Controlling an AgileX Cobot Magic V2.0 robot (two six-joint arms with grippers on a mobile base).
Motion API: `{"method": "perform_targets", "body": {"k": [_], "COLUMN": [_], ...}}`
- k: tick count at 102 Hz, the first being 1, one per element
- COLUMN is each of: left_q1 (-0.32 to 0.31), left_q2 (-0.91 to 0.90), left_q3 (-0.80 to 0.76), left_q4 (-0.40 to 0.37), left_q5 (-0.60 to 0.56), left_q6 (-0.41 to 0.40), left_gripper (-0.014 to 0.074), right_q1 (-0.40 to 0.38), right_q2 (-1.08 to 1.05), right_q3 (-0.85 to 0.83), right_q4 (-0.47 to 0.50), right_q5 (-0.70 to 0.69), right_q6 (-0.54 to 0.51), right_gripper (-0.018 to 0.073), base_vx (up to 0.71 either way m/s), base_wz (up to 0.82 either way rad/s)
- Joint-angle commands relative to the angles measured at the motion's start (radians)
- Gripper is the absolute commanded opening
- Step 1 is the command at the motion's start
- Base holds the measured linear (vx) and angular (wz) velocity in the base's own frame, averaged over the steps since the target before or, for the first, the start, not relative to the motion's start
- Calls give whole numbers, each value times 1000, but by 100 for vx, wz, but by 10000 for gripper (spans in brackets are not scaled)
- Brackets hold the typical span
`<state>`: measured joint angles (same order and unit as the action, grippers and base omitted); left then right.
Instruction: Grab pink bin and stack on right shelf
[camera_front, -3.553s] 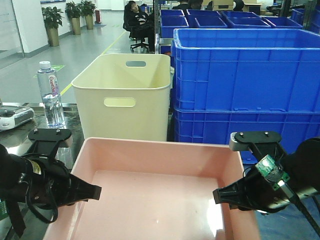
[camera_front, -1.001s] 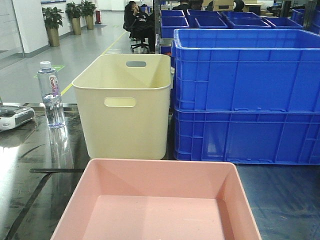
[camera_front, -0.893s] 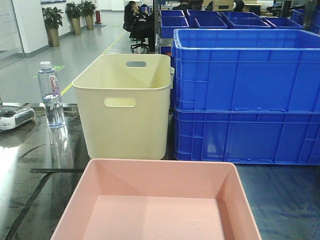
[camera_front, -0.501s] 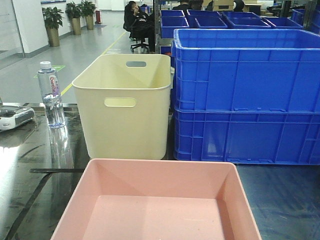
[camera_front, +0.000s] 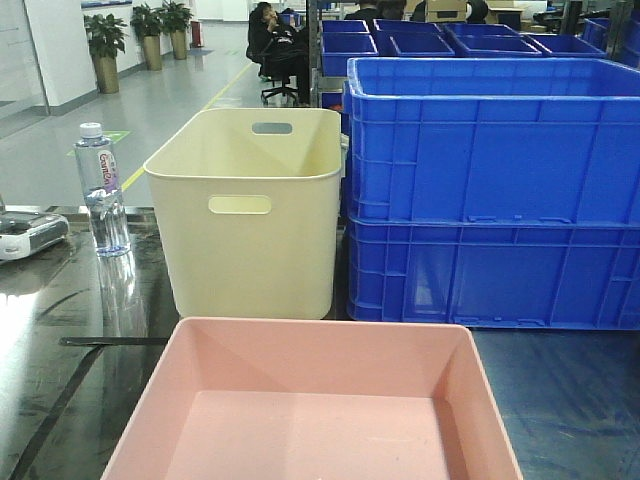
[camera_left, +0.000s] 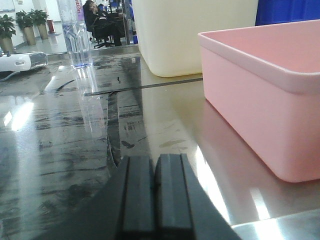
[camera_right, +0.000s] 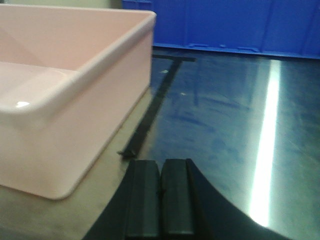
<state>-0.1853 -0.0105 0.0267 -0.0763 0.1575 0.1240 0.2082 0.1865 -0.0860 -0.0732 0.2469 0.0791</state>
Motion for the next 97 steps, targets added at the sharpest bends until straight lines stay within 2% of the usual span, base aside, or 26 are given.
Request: {"method": "perform_targets", "body": {"k": [1, 10, 16, 97], "left_q1": [0, 0, 0, 0], "left_q2": [-16, -16, -16, -15], "left_q3": [17, 17, 17, 17], "left_q4": [-8, -8, -8, -8], "left_q5": [-90, -90, -90, -89], "left_q6": [-1, -1, -1, -1], "left_gripper": [-8, -8, -8, -8], "right_q1": [-67, -112, -130, -130], "right_q2": [-94, -197, -213, -211], "right_q3": [60, 122, 118, 118], "right_q4": [30, 31, 21, 12], "right_q5": [-143, -156, -107, -109], "right_q6": [-44, -44, -43, -43], "right_gripper": [-8, -8, -8, -8], "base_vx": [0, 0, 0, 0], "base_wz": [0, 0, 0, 0]}}
